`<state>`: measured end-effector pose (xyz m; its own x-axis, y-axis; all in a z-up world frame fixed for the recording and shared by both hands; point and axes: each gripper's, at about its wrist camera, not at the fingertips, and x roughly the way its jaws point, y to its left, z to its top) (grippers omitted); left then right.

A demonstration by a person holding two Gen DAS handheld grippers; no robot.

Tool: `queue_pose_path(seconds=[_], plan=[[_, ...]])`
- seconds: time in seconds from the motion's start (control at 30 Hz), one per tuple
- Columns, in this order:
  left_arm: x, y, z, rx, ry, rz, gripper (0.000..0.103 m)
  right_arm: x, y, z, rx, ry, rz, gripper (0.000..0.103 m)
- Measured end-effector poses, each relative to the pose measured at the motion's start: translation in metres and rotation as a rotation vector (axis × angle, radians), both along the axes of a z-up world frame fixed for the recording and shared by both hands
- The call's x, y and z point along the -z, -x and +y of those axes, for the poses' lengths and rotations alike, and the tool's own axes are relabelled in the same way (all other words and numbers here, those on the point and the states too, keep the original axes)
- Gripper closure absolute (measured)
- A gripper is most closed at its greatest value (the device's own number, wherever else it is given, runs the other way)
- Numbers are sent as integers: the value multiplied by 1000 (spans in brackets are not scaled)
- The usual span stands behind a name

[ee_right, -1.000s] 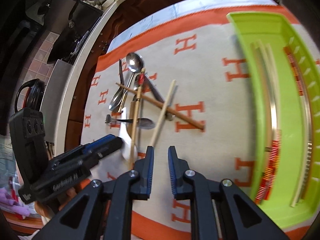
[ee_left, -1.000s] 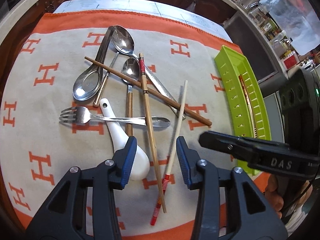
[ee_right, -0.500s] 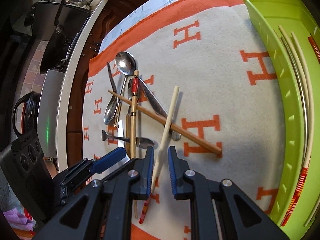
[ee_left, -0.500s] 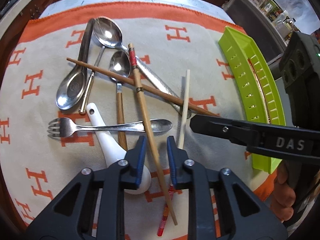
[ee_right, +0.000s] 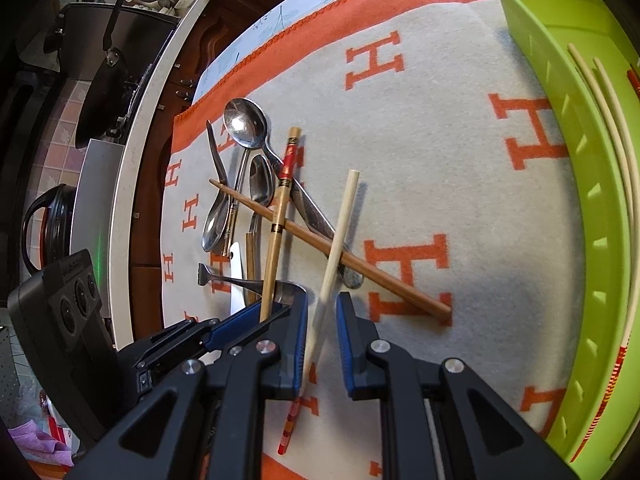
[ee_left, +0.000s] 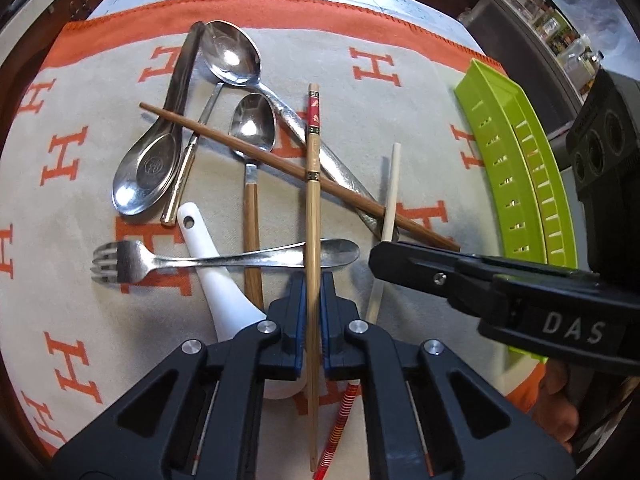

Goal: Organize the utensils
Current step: 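Grasp a bamboo chopstick with the left tool while the right tool grasps a red-striped chopstick, then carry both chopsticks into the green tray and open both tools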

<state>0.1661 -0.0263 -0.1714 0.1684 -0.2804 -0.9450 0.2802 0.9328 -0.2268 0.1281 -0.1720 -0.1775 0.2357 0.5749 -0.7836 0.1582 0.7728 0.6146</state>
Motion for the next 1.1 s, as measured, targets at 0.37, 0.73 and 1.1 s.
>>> queue_pose_path(seconds=[0.37,0.73,1.1], plan=[[-20,17,18,-47,54,-24,99,5,-5,19,-5,72,4,88],[-60,44,16,-16,87,-80,99,-1,5,13,14,81,-32,98],[-113,67,-57,79,130,-170,99,-59,47,-52,108,42,-163,98]])
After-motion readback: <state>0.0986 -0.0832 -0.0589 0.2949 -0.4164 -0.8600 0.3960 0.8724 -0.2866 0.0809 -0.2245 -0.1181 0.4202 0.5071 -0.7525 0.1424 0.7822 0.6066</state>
